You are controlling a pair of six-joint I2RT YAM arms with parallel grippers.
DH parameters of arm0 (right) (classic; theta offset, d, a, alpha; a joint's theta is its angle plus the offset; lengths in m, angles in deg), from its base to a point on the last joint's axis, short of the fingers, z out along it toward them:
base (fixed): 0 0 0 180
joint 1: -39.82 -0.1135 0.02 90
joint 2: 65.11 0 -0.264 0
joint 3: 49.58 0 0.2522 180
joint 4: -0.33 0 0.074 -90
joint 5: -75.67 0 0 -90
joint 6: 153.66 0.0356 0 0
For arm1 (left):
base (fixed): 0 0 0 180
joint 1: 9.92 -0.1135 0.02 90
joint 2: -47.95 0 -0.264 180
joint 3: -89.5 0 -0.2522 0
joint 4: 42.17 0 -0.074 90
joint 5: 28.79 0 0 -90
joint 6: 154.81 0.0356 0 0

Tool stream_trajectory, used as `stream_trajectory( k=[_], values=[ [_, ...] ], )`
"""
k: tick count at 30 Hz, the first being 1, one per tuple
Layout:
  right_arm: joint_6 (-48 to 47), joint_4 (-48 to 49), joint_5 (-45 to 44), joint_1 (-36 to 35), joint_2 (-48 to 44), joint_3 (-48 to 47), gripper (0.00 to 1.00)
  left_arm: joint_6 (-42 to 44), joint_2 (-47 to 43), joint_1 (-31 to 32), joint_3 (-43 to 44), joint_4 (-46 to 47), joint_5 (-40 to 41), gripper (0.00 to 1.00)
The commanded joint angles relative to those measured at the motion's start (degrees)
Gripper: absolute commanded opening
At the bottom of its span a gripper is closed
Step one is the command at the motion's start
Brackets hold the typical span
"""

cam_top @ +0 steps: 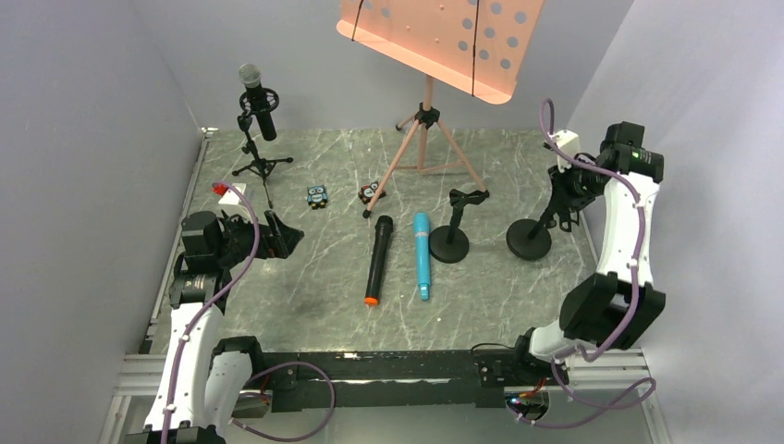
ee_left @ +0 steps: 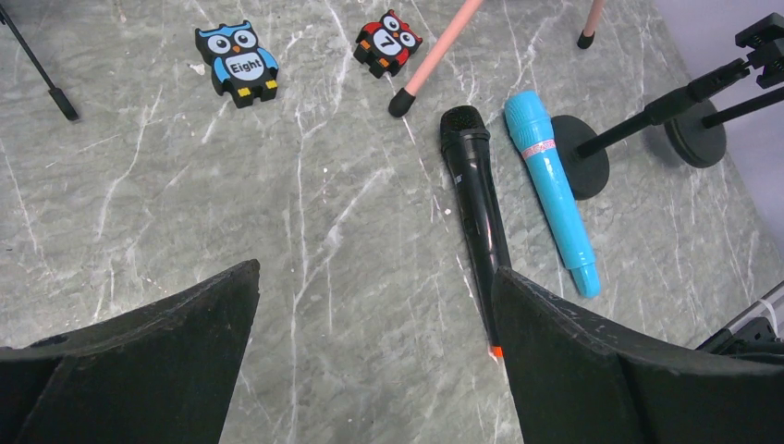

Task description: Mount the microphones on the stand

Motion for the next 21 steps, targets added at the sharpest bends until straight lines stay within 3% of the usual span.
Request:
stream_trajectory(
  k=[1, 8, 16, 21],
  values=[
    [-2.9, -4.3, 3.6, -2.9, -8.2, 1.3, 0.00, 1.1, -0.5, 0.2, 1.0, 1.0, -0.8, 0.99],
    [-3.4, -5.9, 4.1, -12.6, -16.0, 8.7, 0.00, 1.2, -0.5, 0.2, 0.6, 2.2, -1.7, 0.99],
    [-6.3, -10.2, 8.3, -18.6, -21.5, 13.7, 0.00, 1.0, -0.1, 0.2, 0.3, 3.4, -3.6, 0.99],
    [-4.4, -9.9, 11.6, -28.8, -22.3, 12.9, 0.00, 0.9, -0.3, 0.2, -0.3, 4.6, -4.6, 0.99]
  ],
)
